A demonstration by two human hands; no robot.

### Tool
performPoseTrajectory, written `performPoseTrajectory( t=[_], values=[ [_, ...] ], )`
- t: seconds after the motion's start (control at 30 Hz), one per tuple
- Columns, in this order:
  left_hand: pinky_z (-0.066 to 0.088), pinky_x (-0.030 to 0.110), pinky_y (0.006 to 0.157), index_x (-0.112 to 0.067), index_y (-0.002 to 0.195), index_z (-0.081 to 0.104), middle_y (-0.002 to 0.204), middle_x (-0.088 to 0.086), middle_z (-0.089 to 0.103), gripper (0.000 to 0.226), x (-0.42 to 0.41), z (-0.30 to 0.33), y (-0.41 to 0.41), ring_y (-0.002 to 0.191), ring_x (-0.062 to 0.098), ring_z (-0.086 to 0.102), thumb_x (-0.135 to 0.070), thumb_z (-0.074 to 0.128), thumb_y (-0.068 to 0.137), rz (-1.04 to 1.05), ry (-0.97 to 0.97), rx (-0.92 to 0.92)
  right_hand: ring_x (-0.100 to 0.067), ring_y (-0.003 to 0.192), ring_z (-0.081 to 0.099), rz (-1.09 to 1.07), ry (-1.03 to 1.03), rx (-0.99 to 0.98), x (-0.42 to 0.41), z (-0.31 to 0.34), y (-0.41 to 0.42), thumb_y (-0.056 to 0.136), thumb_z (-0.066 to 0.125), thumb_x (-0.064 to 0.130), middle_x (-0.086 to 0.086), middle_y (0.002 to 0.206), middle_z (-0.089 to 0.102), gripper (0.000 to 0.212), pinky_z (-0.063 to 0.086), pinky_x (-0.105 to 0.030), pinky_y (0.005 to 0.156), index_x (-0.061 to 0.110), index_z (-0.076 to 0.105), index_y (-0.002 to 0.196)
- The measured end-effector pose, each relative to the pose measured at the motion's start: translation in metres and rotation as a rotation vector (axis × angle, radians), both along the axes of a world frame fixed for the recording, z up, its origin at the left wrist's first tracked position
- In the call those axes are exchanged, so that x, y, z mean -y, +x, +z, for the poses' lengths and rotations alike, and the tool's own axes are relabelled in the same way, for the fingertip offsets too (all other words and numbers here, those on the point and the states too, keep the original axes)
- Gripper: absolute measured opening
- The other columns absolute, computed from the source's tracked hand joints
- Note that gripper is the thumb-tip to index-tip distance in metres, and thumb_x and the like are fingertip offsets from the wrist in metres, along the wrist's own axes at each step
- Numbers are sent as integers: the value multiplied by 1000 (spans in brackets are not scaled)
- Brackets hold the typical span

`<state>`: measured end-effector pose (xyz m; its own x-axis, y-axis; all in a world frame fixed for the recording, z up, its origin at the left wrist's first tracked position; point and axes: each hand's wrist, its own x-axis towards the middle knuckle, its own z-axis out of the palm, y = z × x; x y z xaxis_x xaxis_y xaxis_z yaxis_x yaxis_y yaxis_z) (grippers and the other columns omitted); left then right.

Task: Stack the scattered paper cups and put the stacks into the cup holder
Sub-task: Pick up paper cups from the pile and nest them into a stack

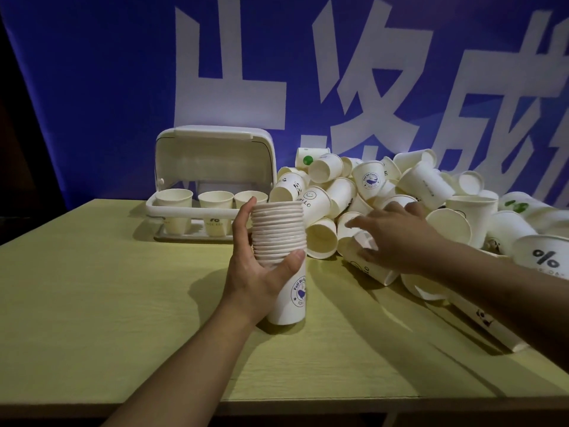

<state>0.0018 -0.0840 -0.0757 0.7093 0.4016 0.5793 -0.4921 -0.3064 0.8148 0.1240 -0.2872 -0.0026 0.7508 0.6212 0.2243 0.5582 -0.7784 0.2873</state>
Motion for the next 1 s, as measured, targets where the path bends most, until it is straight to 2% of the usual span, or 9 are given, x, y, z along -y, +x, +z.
performPoseTrajectory(
  t=[0.1,0.2,0.33,0.5,0.57,0.67,0.8,0.9,1.0],
  values=[
    [56,23,78,-76,125,27,122,-12,61,87,1,-1,1,98,7,69,-54,77,57,0,-10,11,-27,139,30,-23,-121,9,5,-12,5,91,48,61,2,141,53,64,11,-58,113,42,26,148],
    [55,23,80,-75,127,27,125,-11,61,89,1,-1,1,99,7,69,-54,77,57,2,-14,12,-28,140,29,10,-149,36,3,-18,7,88,51,63,1,138,55,67,3,-60,114,43,27,147],
    [56,24,77,-74,130,25,125,-12,59,91,1,-1,1,99,7,69,-54,77,58,-10,-6,4,-28,134,37,73,-81,-31,2,-16,4,88,56,55,2,140,49,61,11,-54,116,47,30,142],
    [55,18,75,-77,128,24,126,-14,59,90,2,1,-2,98,3,68,-54,76,57,-14,-3,0,-27,129,47,106,-111,-35,1,-25,-6,86,65,51,1,147,34,74,23,-50,113,46,21,146],
    [55,16,73,-77,128,23,125,-14,59,91,3,1,-3,98,1,68,-54,76,57,-19,-1,-2,-26,127,47,126,-12,-62,4,-20,-9,87,66,48,4,147,34,71,33,-45,109,45,27,146],
    [57,25,77,-77,129,24,124,-10,61,91,3,1,-4,99,7,69,-53,76,57,-50,-1,-10,-24,118,53,216,390,-147,13,-11,-2,83,73,38,5,142,39,63,51,-35,92,39,44,139],
    [58,27,78,-76,130,25,130,-3,61,92,5,-1,-4,104,16,69,-50,77,59,-87,29,-1,-21,115,53,245,818,-190,25,-17,7,80,78,28,-1,145,37,80,55,-36,92,40,34,145],
    [59,27,79,-75,132,24,131,-3,61,93,4,-1,-3,105,14,69,-52,77,59,-87,29,-7,-17,106,51,283,885,-164,22,-14,5,80,79,25,1,147,33,88,53,-28,87,41,27,149],
    [60,34,83,-74,134,24,133,-2,60,94,4,-1,-3,107,16,68,-52,77,59,-94,37,-17,-11,112,42,312,814,-97,16,-8,5,80,79,26,2,151,29,85,41,-7,81,42,30,147]
  ],
)
